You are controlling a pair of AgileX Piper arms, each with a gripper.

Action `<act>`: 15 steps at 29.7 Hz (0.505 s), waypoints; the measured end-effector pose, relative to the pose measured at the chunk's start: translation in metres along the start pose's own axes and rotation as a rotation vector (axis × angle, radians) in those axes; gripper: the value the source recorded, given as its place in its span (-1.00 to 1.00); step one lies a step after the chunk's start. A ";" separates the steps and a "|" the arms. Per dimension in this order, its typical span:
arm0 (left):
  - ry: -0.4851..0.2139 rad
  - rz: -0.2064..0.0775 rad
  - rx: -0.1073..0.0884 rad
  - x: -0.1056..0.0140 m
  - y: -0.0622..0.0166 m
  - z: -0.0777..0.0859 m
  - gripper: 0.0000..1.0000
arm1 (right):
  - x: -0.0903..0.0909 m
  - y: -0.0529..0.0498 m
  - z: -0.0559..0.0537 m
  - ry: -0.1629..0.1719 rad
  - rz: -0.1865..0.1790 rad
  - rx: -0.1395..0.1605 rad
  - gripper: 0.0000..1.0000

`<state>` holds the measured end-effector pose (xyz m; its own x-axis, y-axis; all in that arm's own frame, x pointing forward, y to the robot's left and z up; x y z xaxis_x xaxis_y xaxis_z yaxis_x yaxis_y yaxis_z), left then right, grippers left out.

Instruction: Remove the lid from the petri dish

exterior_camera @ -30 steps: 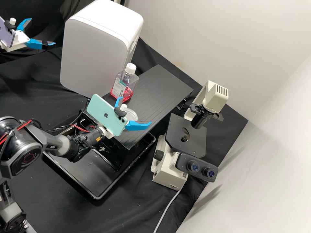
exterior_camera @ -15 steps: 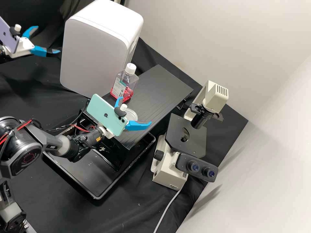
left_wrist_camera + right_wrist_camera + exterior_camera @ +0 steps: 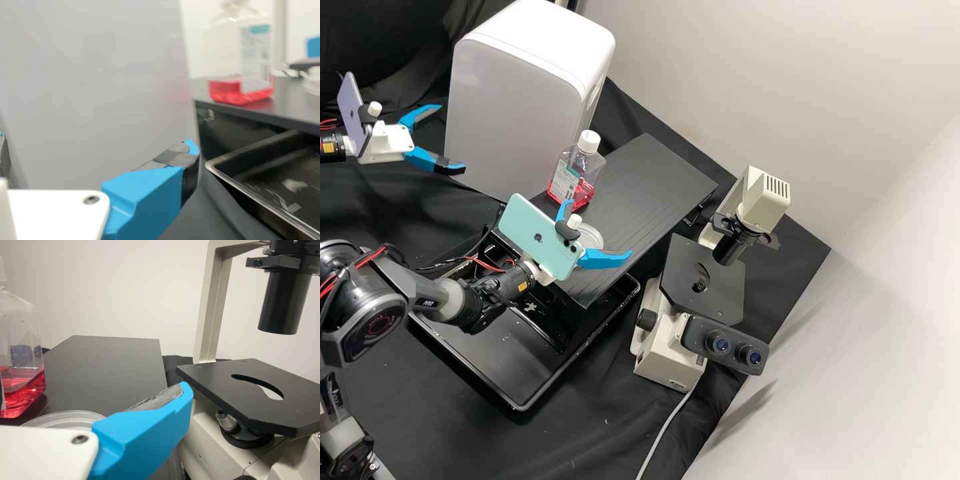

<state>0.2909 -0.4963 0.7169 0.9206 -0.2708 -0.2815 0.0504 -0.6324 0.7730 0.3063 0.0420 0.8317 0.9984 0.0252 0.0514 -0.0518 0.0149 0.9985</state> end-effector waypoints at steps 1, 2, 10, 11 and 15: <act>-0.012 -0.008 0.002 -0.001 -0.0025 0.002 1.00 | 0.000 0.000 0.000 0.000 0.000 0.000 1.00; -0.026 -0.019 0.005 -0.001 -0.0059 0.005 1.00 | 0.000 0.000 0.000 0.000 0.000 0.000 1.00; -0.125 -0.104 0.019 -0.001 -0.0300 0.026 1.00 | 0.000 0.000 0.000 0.000 0.000 0.000 1.00; -0.130 -0.110 0.019 -0.001 -0.0319 0.027 1.00 | 0.000 0.000 0.000 0.000 0.000 0.000 1.00; -0.144 -0.133 0.020 0.000 -0.0393 0.031 1.00 | 0.000 0.000 0.000 0.000 0.000 0.000 1.00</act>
<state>0.2769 -0.4940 0.6688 0.8412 -0.2838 -0.4603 0.1593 -0.6834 0.7124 0.3063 0.0420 0.8317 0.9984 0.0252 0.0514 -0.0518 0.0149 0.9985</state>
